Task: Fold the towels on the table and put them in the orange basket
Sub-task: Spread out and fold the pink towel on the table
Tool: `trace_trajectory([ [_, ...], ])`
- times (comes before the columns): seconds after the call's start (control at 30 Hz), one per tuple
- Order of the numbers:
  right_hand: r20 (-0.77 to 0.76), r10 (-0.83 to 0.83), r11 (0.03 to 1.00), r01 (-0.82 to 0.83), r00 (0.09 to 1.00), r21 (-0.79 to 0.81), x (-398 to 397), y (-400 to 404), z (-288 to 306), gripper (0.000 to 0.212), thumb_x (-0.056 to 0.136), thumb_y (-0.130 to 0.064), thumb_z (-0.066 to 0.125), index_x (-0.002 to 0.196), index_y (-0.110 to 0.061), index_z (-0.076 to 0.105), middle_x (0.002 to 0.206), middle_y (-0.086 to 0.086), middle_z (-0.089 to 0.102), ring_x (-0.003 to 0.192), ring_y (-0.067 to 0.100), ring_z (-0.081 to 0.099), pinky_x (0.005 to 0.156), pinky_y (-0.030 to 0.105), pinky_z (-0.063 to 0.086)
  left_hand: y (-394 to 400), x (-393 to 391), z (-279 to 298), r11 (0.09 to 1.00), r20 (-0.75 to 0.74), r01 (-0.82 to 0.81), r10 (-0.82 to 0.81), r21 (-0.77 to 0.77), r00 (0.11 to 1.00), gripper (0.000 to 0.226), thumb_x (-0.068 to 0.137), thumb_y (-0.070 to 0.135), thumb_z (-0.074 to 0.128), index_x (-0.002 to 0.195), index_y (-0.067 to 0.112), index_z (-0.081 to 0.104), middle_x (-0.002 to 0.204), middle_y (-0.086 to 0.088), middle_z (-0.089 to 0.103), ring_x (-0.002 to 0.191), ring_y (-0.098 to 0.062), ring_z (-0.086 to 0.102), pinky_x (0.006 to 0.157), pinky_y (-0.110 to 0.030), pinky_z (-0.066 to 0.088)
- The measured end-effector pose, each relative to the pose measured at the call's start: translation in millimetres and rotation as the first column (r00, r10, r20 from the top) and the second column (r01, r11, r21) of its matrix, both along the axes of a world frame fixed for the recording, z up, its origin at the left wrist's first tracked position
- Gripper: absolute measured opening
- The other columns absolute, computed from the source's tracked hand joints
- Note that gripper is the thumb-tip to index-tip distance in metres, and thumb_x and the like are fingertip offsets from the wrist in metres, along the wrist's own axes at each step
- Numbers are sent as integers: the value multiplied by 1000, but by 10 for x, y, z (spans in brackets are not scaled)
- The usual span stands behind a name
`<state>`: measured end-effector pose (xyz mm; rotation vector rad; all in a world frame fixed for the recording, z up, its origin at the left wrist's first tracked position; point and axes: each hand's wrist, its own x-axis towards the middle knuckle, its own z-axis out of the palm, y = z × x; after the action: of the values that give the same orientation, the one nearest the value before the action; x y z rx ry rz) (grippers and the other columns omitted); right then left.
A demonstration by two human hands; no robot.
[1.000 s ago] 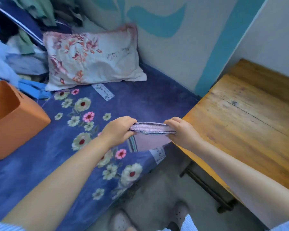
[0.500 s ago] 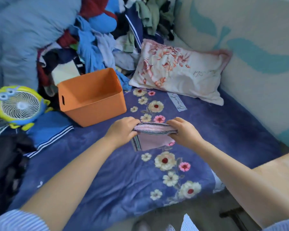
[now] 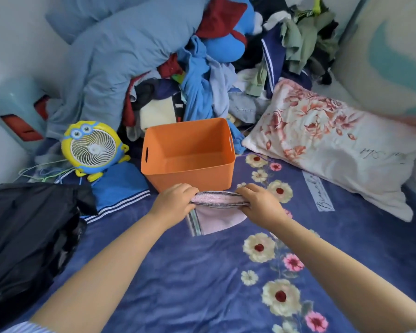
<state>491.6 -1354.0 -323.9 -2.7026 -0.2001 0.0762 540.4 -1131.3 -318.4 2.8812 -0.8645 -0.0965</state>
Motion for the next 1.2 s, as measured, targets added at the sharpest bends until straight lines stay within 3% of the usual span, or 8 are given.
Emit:
trace_trajectory([
  [0.33, 15, 72, 997, -72, 997, 40, 1284, -55, 120, 45, 82, -8, 56, 126, -11, 51, 118, 12, 55, 109, 28, 51, 80, 38, 46, -70, 1063, 118, 992, 19, -129, 129, 0, 991, 39, 90, 27, 54, 127, 16, 49, 122, 0, 55, 114, -19, 48, 84, -28, 39],
  [0.67, 196, 64, 988, -90, 979, 123, 2442, 180, 168, 45, 81, -4, 60, 125, -6, 53, 115, 14, 58, 107, 31, 54, 81, 39, 46, 153, 2098, 159, 920, 46, -279, 302, -274, 952, 34, 85, 15, 61, 117, 7, 57, 116, -9, 59, 107, -27, 55, 79, -30, 40],
  [0.77, 188, 17, 983, -51, 982, 179, 2825, 341, 52, 48, 81, -3, 58, 127, -6, 49, 119, 15, 57, 113, 30, 51, 86, 30, 40, 270, 2464, 18, 840, -43, -371, 387, -396, 921, 27, 85, 14, 60, 111, 6, 58, 106, -8, 60, 98, -26, 55, 71, -26, 34],
  [0.83, 125, -61, 953, 20, 990, 303, 3078, 454, -27, 49, 79, -2, 60, 126, -4, 47, 116, 14, 60, 108, 27, 53, 76, 17, 33, 365, 2691, -125, 788, -121, -426, 418, -445, 900, 23, 86, 15, 60, 107, 7, 57, 94, -1, 58, 85, -21, 54, 63, -21, 28],
  [0.93, -34, -138, 867, 138, 990, 479, 3375, 618, -228, 40, 77, -2, 64, 114, 0, 51, 102, 14, 63, 89, 20, 54, 65, 13, 33, 515, 2972, -419, 722, -261, -506, 434, -471, 862, 22, 87, 16, 58, 106, 6, 54, 90, 0, 56, 79, -16, 50, 58, -20, 26],
  [1.0, -141, -108, 858, 164, 984, 488, 3580, 744, -515, 33, 78, -3, 64, 109, 0, 55, 96, 10, 61, 85, 17, 52, 68, 16, 37, 630, 3190, -728, 682, -365, -570, 440, -458, 820, 24, 88, 17, 58, 109, 5, 54, 97, -6, 59, 85, -17, 51, 60, -17, 28],
  [1.1, -307, -49, 874, 189, 951, 448, 3772, 831, -955, 27, 81, -6, 62, 107, -2, 57, 90, 4, 56, 84, 17, 51, 70, 25, 39, 705, 3392, -1161, 636, -498, -675, 477, -374, 725, 37, 89, 22, 57, 122, 6, 49, 122, -11, 54, 109, -24, 51, 78, -18, 33],
  [1.2, -442, -41, 869, 250, 896, 426, 3937, 905, -1435, 21, 81, -4, 62, 101, -8, 57, 79, 0, 54, 73, 15, 49, 56, 16, 37, 707, 3568, -1610, 585, -607, -763, 510, -276, 610, 43, 91, 25, 53, 129, 7, 42, 132, -11, 48, 118, -25, 46, 82, -22, 31],
])
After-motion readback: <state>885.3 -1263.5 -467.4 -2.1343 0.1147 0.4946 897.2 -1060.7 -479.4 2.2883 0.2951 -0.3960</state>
